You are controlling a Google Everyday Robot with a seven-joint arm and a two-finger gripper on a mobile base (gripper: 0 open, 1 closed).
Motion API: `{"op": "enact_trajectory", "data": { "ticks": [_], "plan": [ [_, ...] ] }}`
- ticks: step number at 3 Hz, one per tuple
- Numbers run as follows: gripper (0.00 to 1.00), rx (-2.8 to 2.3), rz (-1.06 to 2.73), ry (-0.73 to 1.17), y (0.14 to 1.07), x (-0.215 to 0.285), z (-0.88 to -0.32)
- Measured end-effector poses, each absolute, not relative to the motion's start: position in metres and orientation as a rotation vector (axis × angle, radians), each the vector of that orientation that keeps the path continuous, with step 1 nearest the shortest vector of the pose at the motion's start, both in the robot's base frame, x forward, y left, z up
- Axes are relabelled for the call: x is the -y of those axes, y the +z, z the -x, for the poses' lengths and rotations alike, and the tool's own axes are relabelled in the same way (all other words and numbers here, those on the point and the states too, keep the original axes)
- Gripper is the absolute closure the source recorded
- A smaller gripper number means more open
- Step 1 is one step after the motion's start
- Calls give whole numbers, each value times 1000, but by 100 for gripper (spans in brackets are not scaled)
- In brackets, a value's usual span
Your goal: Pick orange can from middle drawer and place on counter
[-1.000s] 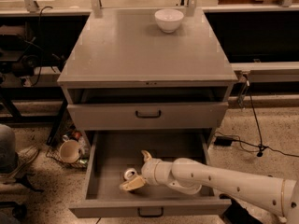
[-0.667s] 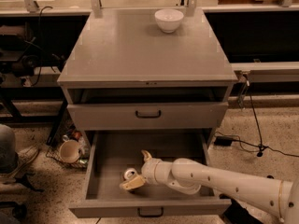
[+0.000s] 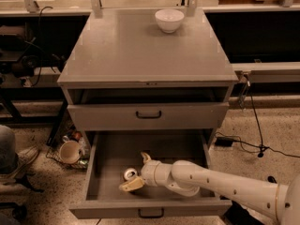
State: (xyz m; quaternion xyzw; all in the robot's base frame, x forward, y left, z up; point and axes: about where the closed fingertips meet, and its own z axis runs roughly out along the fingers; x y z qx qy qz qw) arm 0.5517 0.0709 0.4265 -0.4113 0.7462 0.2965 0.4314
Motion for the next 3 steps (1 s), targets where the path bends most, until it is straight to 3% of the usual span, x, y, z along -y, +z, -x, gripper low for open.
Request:
{"op": "enact_trajectory", "data": {
  "ticks": [3],
  "plan": [
    [0, -1848, 996, 805, 420, -81, -545]
  ]
}}
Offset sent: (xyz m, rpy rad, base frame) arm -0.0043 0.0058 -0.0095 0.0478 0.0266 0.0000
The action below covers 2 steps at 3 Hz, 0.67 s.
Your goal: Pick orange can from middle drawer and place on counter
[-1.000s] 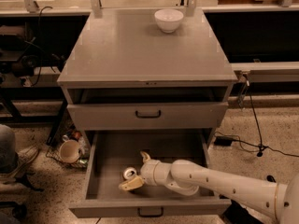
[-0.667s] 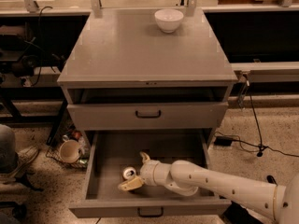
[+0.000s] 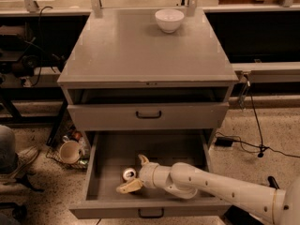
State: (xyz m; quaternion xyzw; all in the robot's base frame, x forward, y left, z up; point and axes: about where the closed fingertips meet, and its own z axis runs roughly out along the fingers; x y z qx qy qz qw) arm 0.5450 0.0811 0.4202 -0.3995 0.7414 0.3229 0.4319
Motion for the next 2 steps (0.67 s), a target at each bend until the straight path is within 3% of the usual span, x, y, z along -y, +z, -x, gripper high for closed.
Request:
{"op": "enact_trajectory", "data": {
  "ticks": [1, 2],
  "plan": [
    [2, -1828, 1001, 851, 421, -92, -538],
    [23, -1815, 1005, 873, 421, -98, -534]
  ]
}}
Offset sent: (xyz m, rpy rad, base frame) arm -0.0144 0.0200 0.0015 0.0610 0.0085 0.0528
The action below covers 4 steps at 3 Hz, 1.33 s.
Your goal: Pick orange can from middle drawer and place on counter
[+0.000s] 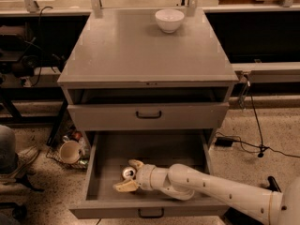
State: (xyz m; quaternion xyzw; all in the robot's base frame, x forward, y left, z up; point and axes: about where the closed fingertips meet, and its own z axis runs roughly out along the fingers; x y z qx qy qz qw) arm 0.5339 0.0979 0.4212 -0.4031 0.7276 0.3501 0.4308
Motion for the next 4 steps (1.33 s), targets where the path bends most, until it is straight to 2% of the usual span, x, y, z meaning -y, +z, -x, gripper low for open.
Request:
{"op": "enact_trajectory", "data": {
  "ticks": [2, 3, 4],
  "plan": [
    [70, -1793, 971, 893, 429, -86, -533],
    [93, -1740, 914, 914, 459, -47, -538],
    [100, -1653, 870, 951, 524, 26, -536]
  ]
}}
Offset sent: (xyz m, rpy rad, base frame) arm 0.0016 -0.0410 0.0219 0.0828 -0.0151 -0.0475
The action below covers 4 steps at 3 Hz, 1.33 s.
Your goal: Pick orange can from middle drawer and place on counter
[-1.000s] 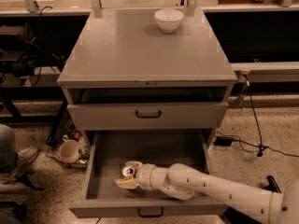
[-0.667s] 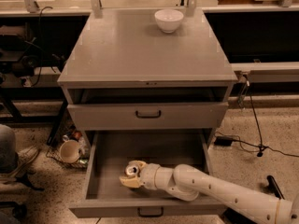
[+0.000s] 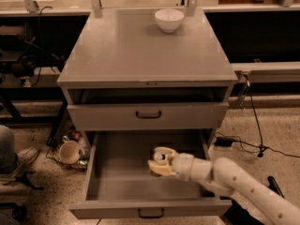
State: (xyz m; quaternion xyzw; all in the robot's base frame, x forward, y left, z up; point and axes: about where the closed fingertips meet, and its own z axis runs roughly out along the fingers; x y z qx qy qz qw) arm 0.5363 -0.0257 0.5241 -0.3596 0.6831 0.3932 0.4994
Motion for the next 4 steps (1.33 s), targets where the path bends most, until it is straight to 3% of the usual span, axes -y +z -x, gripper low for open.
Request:
{"op": "enact_trajectory", "data": {
  "ticks": [1, 3, 4],
  "plan": [
    [100, -1599, 881, 940, 571, 66, -535],
    [100, -1569, 887, 954, 583, 70, -533],
    [100, -1512, 917, 892, 642, 95, -534]
  ]
}}
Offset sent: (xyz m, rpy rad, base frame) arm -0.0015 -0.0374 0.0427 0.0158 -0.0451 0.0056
